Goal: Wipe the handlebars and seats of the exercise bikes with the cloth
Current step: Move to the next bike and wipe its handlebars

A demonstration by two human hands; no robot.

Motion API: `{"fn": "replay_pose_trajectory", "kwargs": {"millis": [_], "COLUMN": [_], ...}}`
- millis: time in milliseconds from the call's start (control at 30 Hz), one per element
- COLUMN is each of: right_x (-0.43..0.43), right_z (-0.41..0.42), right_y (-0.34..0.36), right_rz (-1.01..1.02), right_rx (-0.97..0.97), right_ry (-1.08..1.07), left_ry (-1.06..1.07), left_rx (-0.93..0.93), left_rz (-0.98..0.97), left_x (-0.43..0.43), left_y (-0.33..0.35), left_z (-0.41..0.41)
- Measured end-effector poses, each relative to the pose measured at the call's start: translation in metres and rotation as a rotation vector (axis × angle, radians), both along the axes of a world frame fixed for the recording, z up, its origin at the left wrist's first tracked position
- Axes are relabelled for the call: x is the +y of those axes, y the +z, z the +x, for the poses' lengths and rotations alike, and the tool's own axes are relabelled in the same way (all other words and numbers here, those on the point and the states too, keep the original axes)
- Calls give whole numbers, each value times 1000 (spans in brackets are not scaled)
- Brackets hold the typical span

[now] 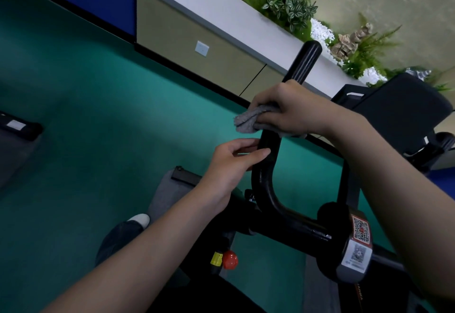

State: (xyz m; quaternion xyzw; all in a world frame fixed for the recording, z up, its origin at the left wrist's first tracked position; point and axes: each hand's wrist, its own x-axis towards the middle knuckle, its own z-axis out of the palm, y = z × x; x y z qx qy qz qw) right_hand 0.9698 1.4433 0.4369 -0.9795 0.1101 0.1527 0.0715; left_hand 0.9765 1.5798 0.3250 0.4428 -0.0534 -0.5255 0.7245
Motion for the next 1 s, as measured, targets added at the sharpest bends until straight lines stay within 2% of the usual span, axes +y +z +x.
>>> {"fn": "replay_pose_trajectory", "kwargs": {"millis": [167, 300, 333, 400, 467, 500, 600, 833, 1000], "right_x": [7, 30, 34, 39, 40, 42, 56, 80, 37], "right_z": [-17, -52, -62, -74, -74, -71, -67, -100, -75], "right_y": [-2, -9, -10, -15, -25, -31, -50, -54, -59], "right_rz": [-29, 179, 258, 323, 234, 173, 128, 301, 408], "right_rx": [-221, -332, -393, -634, -874, -931, -921, -815, -939], "right_ry": [-76, -241, -306, -493, -723, -831, -1002, -1079, -1283], "left_ry": [-15, -72, -92, -117, -125, -129, -137, -168, -188], "left_rx": [-6, -73, -89, -109, -120, -128, -140, -150, -153], "left_rz": [-3, -23, -35, -19, 14, 25, 41, 48, 45], "left_x": [-1, 1, 2, 3, 3, 3, 2, 4, 6], "left_y": [-1, 1, 1, 1, 1, 1, 2, 7, 9], "left_z": [1, 5, 6, 9, 11, 11, 12, 15, 16]}}
